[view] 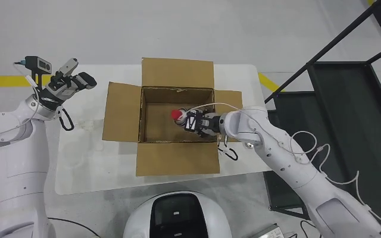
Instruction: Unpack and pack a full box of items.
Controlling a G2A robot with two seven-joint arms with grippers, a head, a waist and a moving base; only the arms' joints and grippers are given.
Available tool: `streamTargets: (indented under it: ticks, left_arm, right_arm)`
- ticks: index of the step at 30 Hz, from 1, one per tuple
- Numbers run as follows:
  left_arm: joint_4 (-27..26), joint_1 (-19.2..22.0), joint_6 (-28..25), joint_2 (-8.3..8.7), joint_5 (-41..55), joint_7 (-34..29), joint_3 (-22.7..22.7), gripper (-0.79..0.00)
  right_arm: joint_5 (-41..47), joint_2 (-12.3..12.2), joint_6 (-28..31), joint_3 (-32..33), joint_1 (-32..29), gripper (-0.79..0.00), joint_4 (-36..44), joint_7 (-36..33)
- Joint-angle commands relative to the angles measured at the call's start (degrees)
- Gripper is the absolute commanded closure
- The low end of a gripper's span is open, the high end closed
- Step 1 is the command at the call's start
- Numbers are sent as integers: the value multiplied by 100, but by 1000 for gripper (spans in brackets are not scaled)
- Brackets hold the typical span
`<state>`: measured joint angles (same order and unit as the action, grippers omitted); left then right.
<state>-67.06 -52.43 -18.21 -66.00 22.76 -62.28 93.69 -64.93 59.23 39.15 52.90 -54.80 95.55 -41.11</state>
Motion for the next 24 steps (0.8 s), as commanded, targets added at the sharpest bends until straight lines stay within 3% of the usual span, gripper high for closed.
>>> streamTargets:
  ticks: [1,2,3,6,7,16,24]
  left_arm:
    - [0,0,0,0,0,0,0,-785]
    - [0,0,0,0,0,0,0,-785]
    - [0,0,0,0,0,0,0,-785]
    - [0,0,0,0,0,0,0,-785]
    - [0,0,0,0,0,0,0,-785]
    - [0,0,0,0,0,0,0,-785]
    - [0,0,0,0,0,0,0,-785]
  right_arm:
    - [37,39,48,-132,115,0,-97,-90]
    - [61,60,57,-201,162,-25,-164,-132]
    - [81,82,78,-271,224,-120,-218,-187]
    - [205,155,-44,-436,398,-683,-356,-375]
    - [271,180,-75,-485,452,-785,-399,-411]
    - [511,375,122,-905,968,-785,-655,-535]
    - [1057,338,57,-405,883,-785,-330,335]
